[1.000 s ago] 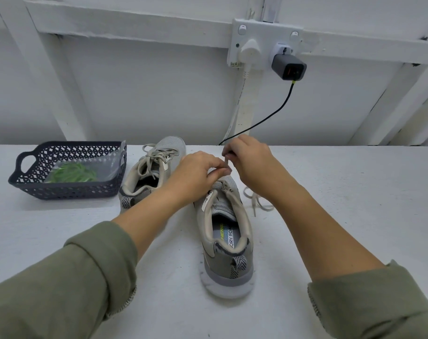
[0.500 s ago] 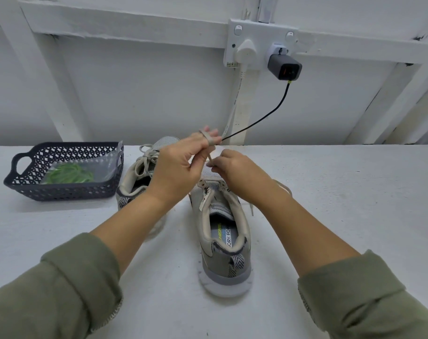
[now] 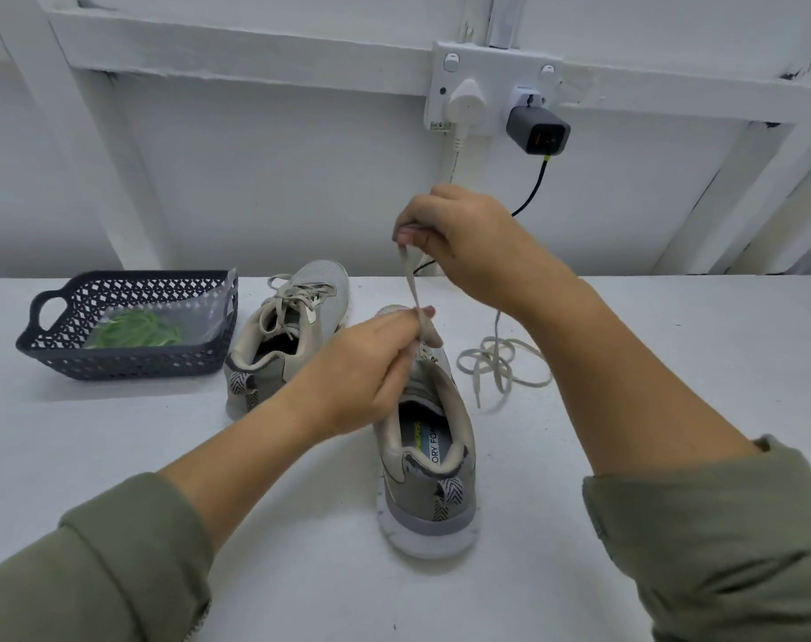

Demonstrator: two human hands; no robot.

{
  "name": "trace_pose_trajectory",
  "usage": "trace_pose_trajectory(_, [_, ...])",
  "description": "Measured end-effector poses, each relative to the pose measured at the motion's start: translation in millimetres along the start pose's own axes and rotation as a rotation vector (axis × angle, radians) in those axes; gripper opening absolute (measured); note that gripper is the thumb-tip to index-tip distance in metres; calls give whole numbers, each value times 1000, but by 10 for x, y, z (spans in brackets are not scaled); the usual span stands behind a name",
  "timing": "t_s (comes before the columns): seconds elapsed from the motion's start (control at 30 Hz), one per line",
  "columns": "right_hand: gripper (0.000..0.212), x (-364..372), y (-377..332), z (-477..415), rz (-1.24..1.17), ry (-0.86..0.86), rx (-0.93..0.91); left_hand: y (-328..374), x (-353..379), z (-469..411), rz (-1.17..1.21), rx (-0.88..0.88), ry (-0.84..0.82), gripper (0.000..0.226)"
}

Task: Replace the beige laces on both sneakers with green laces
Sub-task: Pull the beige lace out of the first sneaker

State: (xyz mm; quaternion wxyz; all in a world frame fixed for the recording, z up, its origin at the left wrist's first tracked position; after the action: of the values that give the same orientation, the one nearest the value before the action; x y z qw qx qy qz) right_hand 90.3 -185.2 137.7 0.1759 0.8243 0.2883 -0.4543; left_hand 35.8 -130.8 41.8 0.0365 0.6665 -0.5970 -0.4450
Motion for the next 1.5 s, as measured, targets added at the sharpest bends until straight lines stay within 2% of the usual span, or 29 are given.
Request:
trace_pose_trajectory(0.13, [27, 202, 49, 19, -40, -54, 5, 385, -194, 36, 130, 131, 170, 25])
trace_pose_trajectory(0.2, [24, 429, 42, 104, -21, -148, 17, 523, -326, 29, 142, 217, 249, 23])
trace_pose_trajectory(0.33, [28, 684, -129, 303, 124, -179, -75, 559, -543, -65, -55, 285, 302, 22])
trace_pose_trajectory(0.43, [39, 644, -242, 439, 194, -153, -104, 130, -652, -143, -218, 110, 245, 28])
trace_pose_trajectory(0.53, [37, 300, -371, 513, 178, 10, -133, -220, -609, -61, -250, -37, 97, 30])
trace_pose_trajectory(0.63, [37, -6, -337, 438, 118, 96, -119, -202, -321, 92, -199, -60, -70, 21])
trace_pose_trajectory(0.73, [39, -48, -194, 284, 135, 88, -103, -3, -103, 177, -47, -31, -147, 26])
trace_pose_trajectory(0.83, [44, 54, -60, 190, 80, 52, -84, 384, -135, 191, 196, 55, -15, 28])
trace_pose_trajectory(0.93, [44, 190, -6, 257, -103, 35, -4, 676, -344, 213, 514, 108, 282, 28])
trace_pose_trajectory(0.97, [47, 266, -26, 301, -144, 8, 25, 731, -434, 210, 542, 132, 361, 30])
trace_pose_trajectory(1.03, [47, 434, -140, 380, -134, -65, 26, 728, -615, 143, 414, 153, 422, 33])
trace_pose_trajectory(1.13, [23, 574, -253, 480, -57, -173, -11, 407, -703, -11, 6, 86, 274, 38])
trace_pose_trajectory(1.27, [29, 212, -413, 541, 114, -39, -121, -171, -518, 60, -295, -38, -40, 39])
trace_pose_trajectory(1.33, [38, -4, -405, 495, 109, 11, -127, -219, -439, 149, -339, -30, -93, 35])
trace_pose_trajectory(1.43, [40, -261, -382, 353, 111, 126, -169, -96, -221, 245, -254, 4, -194, 31])
trace_pose_trajectory(1.5, [41, -283, -301, 236, 78, 147, -152, 128, -68, 272, -223, 113, -240, 26])
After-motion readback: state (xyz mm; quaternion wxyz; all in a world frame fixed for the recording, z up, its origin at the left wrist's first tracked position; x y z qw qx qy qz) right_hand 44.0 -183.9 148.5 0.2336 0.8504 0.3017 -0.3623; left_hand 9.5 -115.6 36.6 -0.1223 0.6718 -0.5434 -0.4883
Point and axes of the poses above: each hand's wrist, its own z-axis away from the middle knuckle, its own x-axis out of the palm, y = z × x, the point moved 10 cm from there along -z, towards the middle knuckle, and after that the axes turned 14 degrees about z, right-handed, at the moved point
